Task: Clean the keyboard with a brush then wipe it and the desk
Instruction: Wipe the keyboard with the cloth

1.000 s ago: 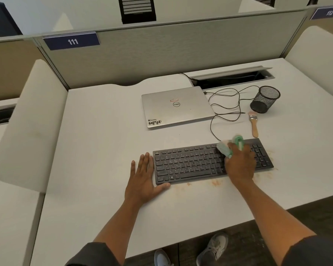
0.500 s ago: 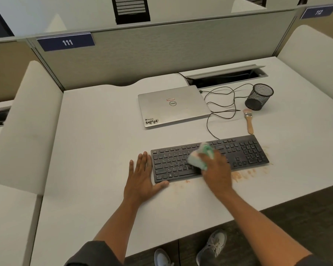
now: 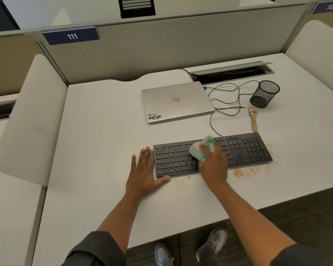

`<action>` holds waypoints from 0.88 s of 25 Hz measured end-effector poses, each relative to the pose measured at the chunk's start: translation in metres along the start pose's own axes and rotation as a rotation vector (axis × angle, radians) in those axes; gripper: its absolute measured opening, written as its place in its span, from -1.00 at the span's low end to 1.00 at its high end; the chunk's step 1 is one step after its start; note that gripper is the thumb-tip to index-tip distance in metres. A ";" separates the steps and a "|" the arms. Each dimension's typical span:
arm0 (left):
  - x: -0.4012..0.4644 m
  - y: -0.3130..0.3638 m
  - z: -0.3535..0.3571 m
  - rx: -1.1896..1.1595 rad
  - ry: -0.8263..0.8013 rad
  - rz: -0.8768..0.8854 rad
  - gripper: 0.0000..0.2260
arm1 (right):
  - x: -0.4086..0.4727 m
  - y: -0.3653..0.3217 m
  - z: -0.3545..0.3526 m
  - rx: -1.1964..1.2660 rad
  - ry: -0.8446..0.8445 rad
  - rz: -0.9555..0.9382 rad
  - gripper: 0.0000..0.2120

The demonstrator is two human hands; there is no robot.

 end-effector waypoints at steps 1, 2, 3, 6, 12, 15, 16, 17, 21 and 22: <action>0.000 0.000 0.000 -0.004 0.002 0.001 0.06 | -0.007 -0.024 0.000 0.021 -0.001 -0.093 -0.50; 0.000 0.000 0.000 -0.011 0.005 0.004 0.07 | -0.013 -0.042 0.001 0.027 -0.015 -0.170 -0.49; 0.000 0.000 0.001 -0.021 0.010 0.012 0.07 | -0.016 -0.050 0.002 0.028 -0.035 -0.218 -0.48; -0.001 0.003 0.000 -0.053 0.022 0.064 0.02 | -0.004 -0.028 0.000 0.025 -0.047 -0.200 -0.48; -0.001 0.004 0.001 -0.065 0.020 0.100 -0.01 | 0.045 0.128 -0.013 -0.092 0.015 0.143 -0.51; 0.000 0.005 0.002 -0.052 0.016 0.100 -0.01 | 0.061 0.171 -0.014 -0.135 -0.044 0.247 -0.53; 0.001 0.005 0.002 -0.052 0.017 0.098 -0.01 | 0.066 0.173 -0.013 -0.134 -0.050 0.272 -0.55; 0.001 0.004 0.002 -0.055 0.020 0.097 -0.01 | 0.071 0.170 -0.012 -0.130 -0.047 0.298 -0.56; 0.001 0.004 0.002 -0.050 0.014 0.096 -0.01 | 0.066 0.117 -0.007 -0.118 -0.028 0.256 -0.52; 0.001 0.004 0.002 -0.046 0.014 0.096 -0.01 | 0.060 0.100 -0.005 -0.104 -0.029 0.193 -0.50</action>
Point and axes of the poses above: each hand's wrist, its own x-axis towards the middle knuckle, its own z-axis out of the palm, y = z × x, the point moved 7 cm from there along x, towards the middle knuckle, and after that the axes turned 15 degrees about -x, right-handed, at the moved point
